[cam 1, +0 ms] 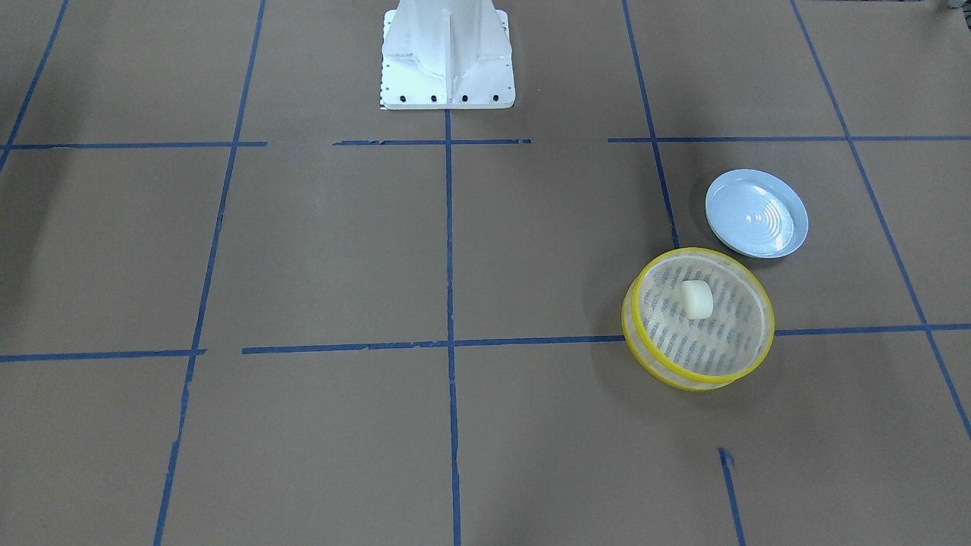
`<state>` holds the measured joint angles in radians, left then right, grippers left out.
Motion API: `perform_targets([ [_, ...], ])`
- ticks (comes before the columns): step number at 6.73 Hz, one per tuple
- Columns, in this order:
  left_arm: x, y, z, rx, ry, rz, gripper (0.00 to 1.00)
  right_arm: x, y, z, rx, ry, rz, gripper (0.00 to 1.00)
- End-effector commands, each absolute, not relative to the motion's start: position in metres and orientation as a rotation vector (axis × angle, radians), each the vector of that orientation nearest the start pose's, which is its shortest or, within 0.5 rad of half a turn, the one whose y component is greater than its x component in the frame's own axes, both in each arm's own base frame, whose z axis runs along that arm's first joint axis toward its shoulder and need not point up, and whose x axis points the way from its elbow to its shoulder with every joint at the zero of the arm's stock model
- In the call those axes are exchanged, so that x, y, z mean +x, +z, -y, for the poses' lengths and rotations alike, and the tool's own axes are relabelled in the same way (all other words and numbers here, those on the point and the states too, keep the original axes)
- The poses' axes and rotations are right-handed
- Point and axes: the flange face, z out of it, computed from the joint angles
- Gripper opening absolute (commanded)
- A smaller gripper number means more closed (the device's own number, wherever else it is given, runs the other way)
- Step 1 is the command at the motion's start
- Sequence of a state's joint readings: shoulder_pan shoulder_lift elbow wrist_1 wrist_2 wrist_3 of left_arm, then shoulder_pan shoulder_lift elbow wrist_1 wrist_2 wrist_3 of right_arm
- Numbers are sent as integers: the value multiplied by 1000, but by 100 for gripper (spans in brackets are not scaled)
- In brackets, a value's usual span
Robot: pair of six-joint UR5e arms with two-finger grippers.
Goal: Place bun in steamer
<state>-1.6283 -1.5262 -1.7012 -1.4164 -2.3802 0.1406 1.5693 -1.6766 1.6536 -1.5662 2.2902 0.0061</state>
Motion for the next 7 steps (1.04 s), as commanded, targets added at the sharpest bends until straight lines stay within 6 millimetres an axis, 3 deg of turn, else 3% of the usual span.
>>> perform_targets([
  [1,-86,633,463,-12,44,-813,100,67,671,446,-20,11,719,100],
  [7,-88,635,461,-17,36,-823,100,67,671,446,-20,11,719,100],
])
